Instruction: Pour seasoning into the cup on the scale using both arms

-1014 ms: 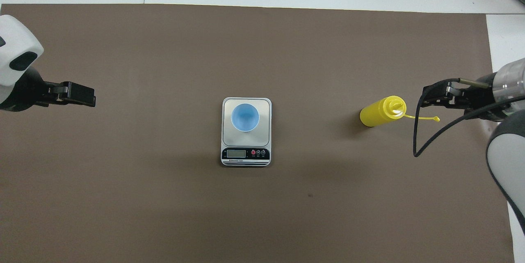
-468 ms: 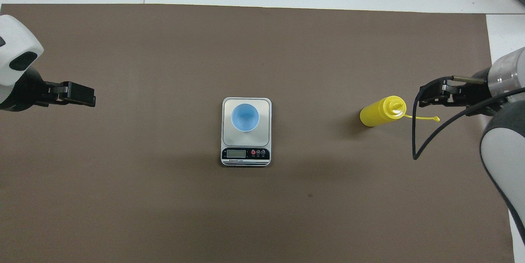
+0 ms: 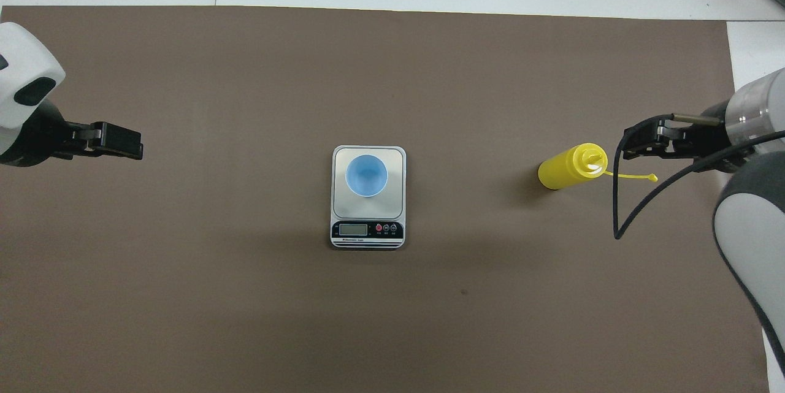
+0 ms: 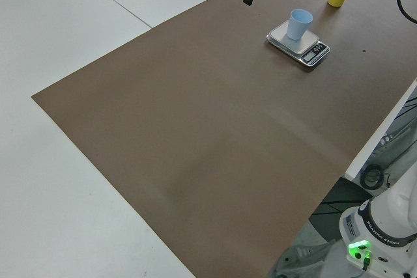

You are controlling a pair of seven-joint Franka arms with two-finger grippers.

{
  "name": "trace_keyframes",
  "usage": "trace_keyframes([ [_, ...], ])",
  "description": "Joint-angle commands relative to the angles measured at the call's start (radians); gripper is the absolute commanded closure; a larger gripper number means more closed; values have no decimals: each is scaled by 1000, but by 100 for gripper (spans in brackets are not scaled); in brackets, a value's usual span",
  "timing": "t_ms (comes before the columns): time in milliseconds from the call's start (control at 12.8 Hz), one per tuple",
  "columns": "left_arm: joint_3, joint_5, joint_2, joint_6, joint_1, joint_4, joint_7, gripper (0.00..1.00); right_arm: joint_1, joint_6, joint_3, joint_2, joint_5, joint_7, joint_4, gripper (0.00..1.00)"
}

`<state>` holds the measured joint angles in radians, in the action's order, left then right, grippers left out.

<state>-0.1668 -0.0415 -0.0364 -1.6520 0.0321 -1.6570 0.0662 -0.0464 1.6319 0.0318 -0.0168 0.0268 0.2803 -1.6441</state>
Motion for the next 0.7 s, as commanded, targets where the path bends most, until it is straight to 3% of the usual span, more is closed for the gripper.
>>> trace_keyframes([
  [0,0,-17,-23,9,11,-21,-8,0,6,11,3,15,4,-23,21,0],
  [624,0,-17,-25,9,11,-21,-8,0,10,11,2,15,4,-76,26,0],
])
